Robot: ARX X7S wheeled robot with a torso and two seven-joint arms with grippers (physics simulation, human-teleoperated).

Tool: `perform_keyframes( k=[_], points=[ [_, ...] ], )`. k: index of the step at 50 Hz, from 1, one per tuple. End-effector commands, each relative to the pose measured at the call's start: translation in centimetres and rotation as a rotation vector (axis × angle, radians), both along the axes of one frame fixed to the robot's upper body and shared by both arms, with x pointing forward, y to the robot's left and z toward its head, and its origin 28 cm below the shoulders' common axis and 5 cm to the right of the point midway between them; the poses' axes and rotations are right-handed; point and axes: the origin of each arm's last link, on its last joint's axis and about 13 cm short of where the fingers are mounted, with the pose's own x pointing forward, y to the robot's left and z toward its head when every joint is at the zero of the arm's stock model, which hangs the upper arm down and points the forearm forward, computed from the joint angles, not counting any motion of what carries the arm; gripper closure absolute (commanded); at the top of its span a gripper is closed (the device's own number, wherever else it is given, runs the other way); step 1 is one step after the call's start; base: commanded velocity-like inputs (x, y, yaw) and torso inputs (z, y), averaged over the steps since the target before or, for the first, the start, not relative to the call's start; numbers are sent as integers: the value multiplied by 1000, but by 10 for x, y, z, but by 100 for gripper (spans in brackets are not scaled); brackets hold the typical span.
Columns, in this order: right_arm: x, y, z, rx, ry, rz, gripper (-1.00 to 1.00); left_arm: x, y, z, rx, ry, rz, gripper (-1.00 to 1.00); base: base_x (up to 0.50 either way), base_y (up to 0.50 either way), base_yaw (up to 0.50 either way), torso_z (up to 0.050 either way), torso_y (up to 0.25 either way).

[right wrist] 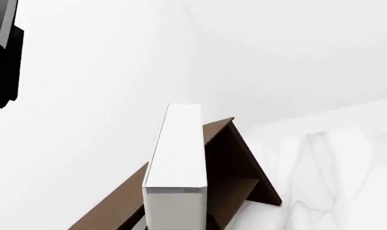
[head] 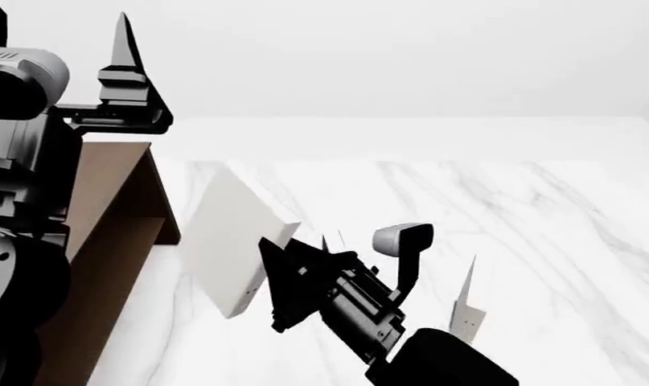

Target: Pick up the book on the right and place it under the cabinet shelf.

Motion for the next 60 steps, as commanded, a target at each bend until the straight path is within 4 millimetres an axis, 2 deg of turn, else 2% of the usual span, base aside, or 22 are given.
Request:
perform_keyframes(
  k=[1,9,28,41,60],
  points=[
    [1,11,-23,91,76,45,100,0,-1,-1,2,2,-2,-100,0,0,0,0,0],
    [1,18,-45,103,154,72,100,0,0,0,3,1,-1,-100,0,0,0,0,1],
    [2,26,-83,132,269,72,100,1,0,-1,3,4,-1,-100,0,0,0,1,1],
    [13,31,-128,125,400,64,100,3,-1,-4,7,12,-3,-100,0,0,0,0,1],
    [19,41,-163,157,530,74,100,4,0,-7,6,18,1,-100,0,0,0,1,2]
  ],
)
